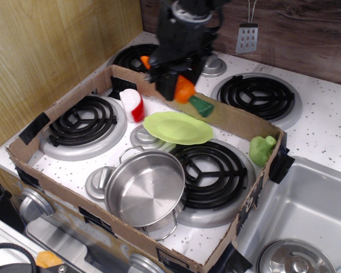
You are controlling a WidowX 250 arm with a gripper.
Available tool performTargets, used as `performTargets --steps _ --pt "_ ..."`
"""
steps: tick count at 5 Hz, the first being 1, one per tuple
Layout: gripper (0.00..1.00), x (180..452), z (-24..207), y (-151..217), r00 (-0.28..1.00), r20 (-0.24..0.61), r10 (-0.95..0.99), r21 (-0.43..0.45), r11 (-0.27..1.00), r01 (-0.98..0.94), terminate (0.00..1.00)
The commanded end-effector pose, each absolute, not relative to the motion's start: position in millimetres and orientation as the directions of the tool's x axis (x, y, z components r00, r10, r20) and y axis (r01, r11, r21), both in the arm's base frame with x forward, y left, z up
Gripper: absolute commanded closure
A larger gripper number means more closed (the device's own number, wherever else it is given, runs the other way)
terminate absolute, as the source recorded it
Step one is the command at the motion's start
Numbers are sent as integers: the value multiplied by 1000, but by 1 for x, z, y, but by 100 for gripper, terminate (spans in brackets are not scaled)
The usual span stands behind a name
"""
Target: Take carrot off plate
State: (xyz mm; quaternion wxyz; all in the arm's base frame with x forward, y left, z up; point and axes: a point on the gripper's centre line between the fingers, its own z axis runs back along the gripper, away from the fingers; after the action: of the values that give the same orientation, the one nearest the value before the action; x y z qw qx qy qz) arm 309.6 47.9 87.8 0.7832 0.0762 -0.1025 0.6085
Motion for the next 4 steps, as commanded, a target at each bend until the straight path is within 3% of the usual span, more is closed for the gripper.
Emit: performTargets --steps 1,3,4 --pt "100 272 112 82 57 311 949 -117 98 -988 0" --pt "100 258 104 113 -142 285 948 -156 -101 -983 0" --pt "100 256 87 119 -156 285 946 -186 -106 -977 0"
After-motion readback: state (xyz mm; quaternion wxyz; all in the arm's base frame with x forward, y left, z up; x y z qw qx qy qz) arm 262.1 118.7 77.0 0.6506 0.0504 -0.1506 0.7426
